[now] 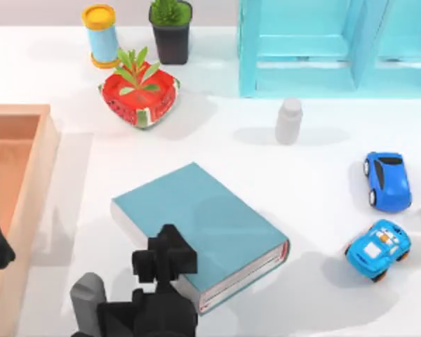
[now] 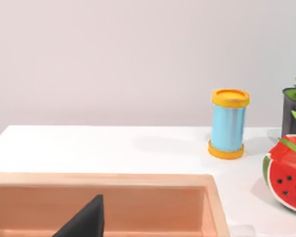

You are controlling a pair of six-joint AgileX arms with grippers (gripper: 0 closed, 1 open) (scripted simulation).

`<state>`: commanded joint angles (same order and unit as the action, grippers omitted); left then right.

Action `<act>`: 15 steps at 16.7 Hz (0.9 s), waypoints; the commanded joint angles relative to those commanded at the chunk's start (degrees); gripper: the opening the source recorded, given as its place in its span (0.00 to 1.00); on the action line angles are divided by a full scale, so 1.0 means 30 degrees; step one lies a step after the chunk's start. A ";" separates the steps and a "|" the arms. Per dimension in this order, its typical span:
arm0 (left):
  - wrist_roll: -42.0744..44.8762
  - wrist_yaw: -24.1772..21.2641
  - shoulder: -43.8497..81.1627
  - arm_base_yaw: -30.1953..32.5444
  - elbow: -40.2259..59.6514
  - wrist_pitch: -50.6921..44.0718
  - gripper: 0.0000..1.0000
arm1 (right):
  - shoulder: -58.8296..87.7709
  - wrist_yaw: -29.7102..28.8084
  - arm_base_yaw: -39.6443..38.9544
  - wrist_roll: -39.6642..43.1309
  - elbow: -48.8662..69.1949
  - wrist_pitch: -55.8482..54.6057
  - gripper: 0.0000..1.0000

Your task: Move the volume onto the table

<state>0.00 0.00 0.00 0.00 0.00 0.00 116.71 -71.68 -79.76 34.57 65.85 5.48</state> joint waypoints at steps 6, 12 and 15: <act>0.0000 0.0000 0.0000 0.0000 0.0000 0.0000 1.00 | 0.0654 0.0007 0.0020 -0.0035 -0.0376 -0.1029 0.00; 0.0000 0.0000 0.0000 0.0000 0.0000 0.0000 1.00 | 0.0654 0.0007 0.0020 -0.0035 -0.0376 -0.1029 0.38; 0.0000 0.0000 0.0000 0.0000 0.0000 0.0000 1.00 | 0.0654 0.0007 0.0020 -0.0035 -0.0376 -0.1029 0.60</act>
<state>0.00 0.00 0.00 0.00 0.00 0.00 118.67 -71.65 -79.70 34.47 64.72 2.39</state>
